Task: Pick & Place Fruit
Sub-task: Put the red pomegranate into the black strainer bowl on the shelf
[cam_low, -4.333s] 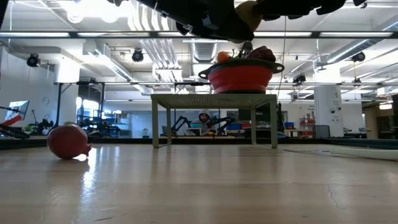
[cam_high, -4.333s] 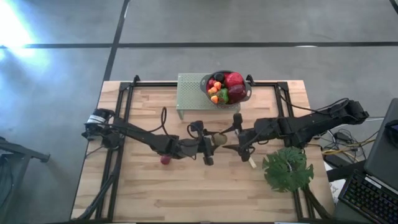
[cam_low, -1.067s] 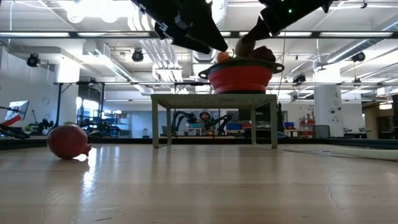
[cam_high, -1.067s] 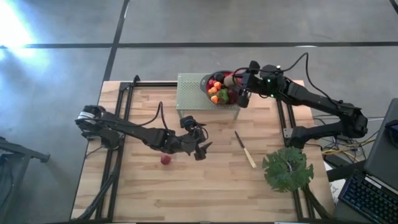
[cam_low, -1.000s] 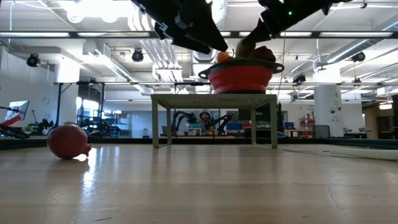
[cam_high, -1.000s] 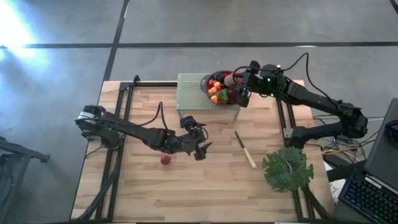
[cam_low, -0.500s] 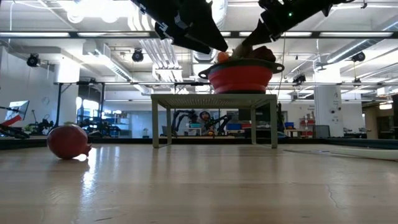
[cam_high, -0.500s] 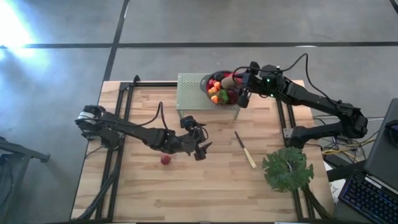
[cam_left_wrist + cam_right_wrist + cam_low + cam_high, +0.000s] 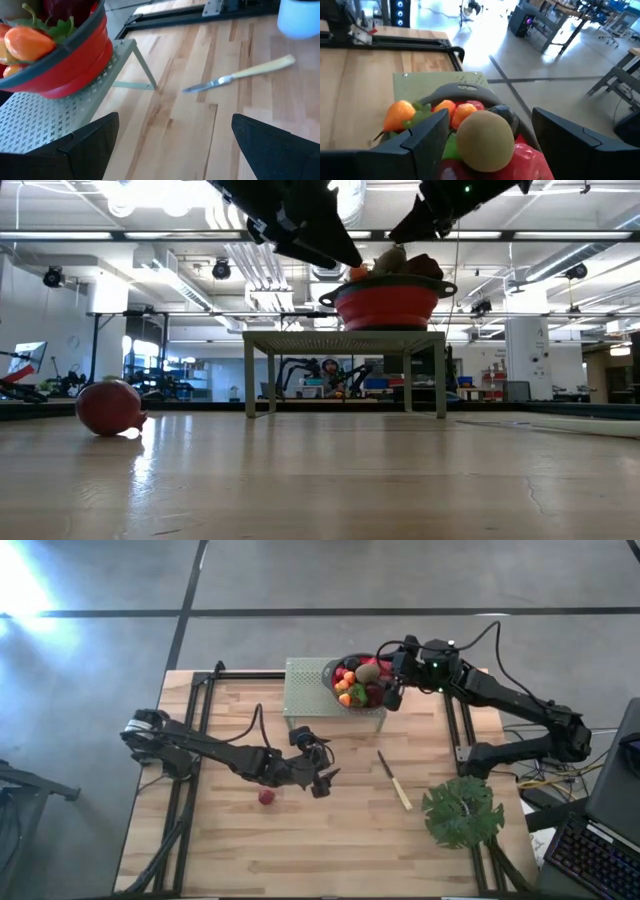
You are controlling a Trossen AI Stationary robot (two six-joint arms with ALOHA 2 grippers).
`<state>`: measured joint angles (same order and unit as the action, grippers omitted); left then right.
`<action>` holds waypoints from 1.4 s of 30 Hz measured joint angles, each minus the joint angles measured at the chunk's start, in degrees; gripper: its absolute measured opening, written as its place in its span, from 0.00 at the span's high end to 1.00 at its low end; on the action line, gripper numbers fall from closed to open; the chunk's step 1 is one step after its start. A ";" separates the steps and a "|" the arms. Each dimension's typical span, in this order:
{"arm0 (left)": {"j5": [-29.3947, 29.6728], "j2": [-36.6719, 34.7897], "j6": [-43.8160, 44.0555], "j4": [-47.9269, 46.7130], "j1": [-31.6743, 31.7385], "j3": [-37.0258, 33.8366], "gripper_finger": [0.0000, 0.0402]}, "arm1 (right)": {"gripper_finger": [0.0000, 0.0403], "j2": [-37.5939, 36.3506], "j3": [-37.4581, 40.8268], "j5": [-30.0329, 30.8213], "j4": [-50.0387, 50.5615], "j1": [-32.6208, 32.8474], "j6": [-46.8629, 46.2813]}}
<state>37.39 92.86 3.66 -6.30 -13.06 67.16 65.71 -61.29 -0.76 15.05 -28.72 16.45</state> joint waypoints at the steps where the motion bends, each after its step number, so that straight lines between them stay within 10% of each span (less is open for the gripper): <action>1: 0.04 -0.13 -0.01 -0.76 0.00 -0.01 0.02 | 0.30 -0.02 -0.75 -0.02 1.33 0.17 0.00; 15: -0.61 -4.18 12.04 -24.99 -4.22 0.20 0.02 | 0.40 -0.13 -9.14 -0.84 27.38 5.46 0.04; 42: -14.58 -5.38 41.46 -49.46 -13.94 -4.43 0.02 | 0.51 -0.19 -7.81 -0.74 31.08 11.61 -1.05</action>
<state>22.82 87.48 45.12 -55.76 -27.00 62.72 65.52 -69.10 -1.50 46.13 -17.10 15.40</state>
